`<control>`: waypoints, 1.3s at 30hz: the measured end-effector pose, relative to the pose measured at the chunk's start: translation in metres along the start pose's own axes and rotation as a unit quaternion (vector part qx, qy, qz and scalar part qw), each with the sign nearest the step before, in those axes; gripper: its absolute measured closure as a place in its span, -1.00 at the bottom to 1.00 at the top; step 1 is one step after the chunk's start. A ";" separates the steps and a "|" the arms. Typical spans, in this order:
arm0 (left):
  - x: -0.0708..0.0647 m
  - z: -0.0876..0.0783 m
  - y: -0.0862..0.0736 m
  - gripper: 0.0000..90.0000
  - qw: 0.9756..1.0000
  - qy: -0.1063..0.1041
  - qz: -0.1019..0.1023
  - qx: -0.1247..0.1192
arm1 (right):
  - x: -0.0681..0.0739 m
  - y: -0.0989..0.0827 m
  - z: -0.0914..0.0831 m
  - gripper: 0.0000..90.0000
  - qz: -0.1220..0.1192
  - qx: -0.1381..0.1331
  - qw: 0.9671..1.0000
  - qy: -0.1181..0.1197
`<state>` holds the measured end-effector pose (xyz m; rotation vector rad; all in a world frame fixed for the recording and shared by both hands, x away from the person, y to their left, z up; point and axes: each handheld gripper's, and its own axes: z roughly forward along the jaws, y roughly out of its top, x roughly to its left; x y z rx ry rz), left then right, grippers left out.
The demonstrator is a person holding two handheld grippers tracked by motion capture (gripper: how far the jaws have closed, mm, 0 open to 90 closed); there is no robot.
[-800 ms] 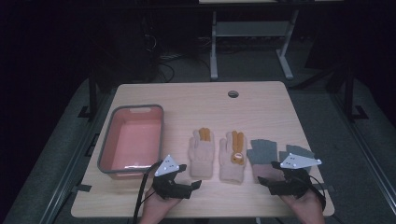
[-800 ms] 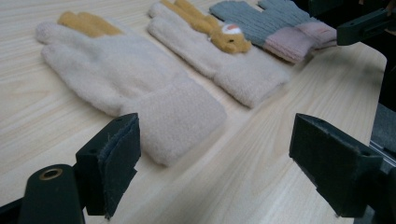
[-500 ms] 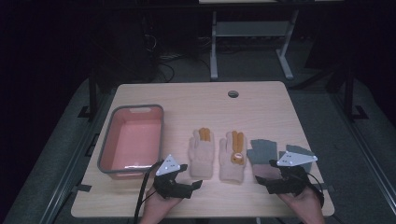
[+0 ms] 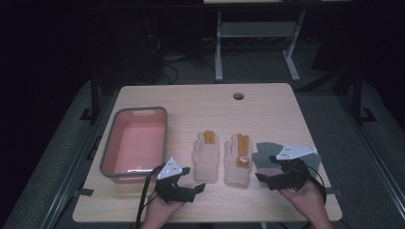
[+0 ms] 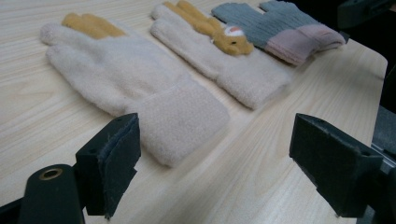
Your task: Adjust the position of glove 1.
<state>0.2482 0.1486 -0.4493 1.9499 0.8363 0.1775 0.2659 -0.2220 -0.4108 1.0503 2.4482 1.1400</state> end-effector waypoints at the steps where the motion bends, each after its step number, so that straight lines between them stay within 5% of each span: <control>1: 0.000 0.000 0.000 -0.63 1.000 0.000 -0.001 0.000 | 0.000 0.003 0.000 -0.59 0.000 0.002 1.000 0.001; 39: 0.001 -0.003 0.001 -0.63 1.000 0.006 0.003 -0.007 | -0.003 0.062 0.019 -0.53 -0.051 0.045 0.997 0.024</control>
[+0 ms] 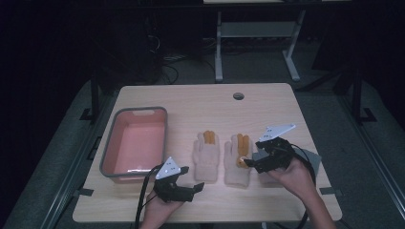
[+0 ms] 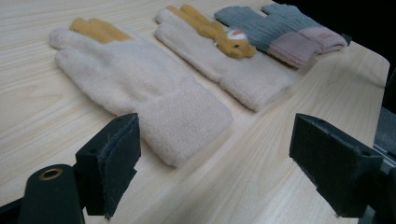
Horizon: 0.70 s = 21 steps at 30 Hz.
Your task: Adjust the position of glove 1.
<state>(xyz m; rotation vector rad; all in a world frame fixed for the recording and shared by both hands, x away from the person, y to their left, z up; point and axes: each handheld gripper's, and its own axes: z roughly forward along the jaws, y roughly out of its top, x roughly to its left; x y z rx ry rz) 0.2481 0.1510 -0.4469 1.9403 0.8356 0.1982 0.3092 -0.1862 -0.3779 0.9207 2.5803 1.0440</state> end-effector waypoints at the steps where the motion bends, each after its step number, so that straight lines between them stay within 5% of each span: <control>1: 0.000 0.000 0.000 -0.63 1.000 0.000 0.000 -0.001 | 0.000 0.001 0.001 -0.53 0.000 0.002 1.000 -0.001; 10: 0.000 0.000 0.000 -0.63 1.000 0.001 -0.001 0.000 | -0.003 0.009 0.007 -0.49 -0.006 0.013 1.000 0.003; 21: 0.000 -0.002 0.001 -0.63 1.000 0.004 -0.001 0.002 | -0.007 0.015 0.034 -0.38 -0.017 0.062 0.998 0.013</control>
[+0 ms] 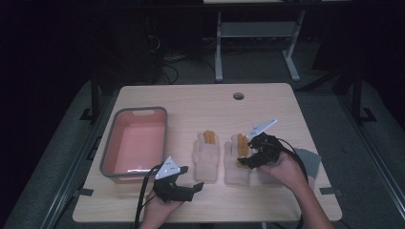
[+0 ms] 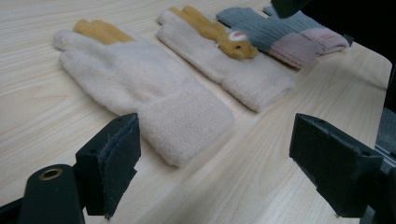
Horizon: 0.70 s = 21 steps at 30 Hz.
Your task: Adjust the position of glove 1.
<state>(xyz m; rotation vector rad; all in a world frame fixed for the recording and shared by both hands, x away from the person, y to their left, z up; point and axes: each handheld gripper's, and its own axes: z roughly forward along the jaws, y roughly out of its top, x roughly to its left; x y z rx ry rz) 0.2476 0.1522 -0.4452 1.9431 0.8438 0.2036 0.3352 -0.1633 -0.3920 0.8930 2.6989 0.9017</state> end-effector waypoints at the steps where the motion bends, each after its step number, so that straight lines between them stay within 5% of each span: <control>1: 0.000 0.000 0.000 -0.63 1.000 0.000 -0.001 -0.003 | -0.001 0.000 0.002 -0.36 0.000 0.003 1.000 0.000; 15: -0.002 0.002 0.000 -0.63 1.000 0.000 -0.003 -0.003 | -0.011 0.003 0.048 -0.20 -0.011 0.099 0.995 0.010; 21: -0.002 0.001 0.000 -0.63 1.000 -0.001 0.000 -0.004 | -0.009 0.002 0.061 0.07 -0.028 0.134 0.990 -0.010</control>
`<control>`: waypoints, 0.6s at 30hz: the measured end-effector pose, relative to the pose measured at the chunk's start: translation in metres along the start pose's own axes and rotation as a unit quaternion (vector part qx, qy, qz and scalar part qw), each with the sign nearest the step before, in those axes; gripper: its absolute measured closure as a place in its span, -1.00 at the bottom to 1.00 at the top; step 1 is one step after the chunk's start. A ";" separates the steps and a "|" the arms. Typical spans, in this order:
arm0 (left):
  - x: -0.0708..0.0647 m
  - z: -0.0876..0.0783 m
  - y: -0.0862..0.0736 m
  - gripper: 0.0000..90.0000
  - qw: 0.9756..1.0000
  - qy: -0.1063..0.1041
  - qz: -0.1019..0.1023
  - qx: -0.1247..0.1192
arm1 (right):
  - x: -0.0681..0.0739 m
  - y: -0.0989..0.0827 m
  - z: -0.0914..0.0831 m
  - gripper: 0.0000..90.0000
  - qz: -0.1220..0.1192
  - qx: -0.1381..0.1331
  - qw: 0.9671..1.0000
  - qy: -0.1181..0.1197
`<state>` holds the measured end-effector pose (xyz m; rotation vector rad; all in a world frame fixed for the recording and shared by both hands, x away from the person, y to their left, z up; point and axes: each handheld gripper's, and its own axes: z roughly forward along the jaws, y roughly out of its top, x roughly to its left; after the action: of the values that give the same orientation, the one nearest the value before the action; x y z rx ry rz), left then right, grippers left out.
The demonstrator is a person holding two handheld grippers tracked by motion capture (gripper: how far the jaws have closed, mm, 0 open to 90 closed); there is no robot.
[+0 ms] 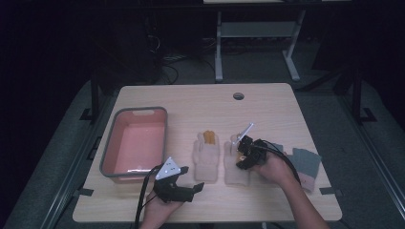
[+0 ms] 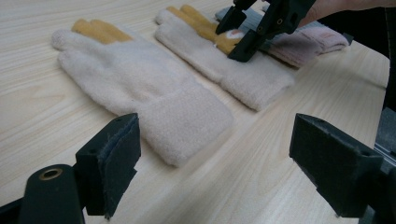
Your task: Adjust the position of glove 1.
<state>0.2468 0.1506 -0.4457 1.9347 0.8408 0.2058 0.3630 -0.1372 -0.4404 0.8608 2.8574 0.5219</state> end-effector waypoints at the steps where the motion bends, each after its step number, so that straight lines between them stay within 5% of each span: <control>1: 0.000 0.000 0.000 -0.63 1.000 0.000 0.000 -0.001 | 0.000 0.000 0.000 0.12 -0.001 0.001 1.000 0.001; 7: 0.000 -0.002 0.000 -0.63 1.000 0.002 0.001 0.000 | 0.000 -0.001 -0.004 0.34 -0.004 -0.009 1.000 0.002; 18: 0.001 -0.002 0.000 -0.63 1.000 0.004 -0.001 -0.001 | 0.002 -0.005 -0.023 0.38 0.004 -0.038 0.999 0.002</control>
<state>0.2466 0.1522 -0.4448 1.9315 0.8481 0.2126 0.3544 -0.1464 -0.4209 0.8597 2.8187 0.6309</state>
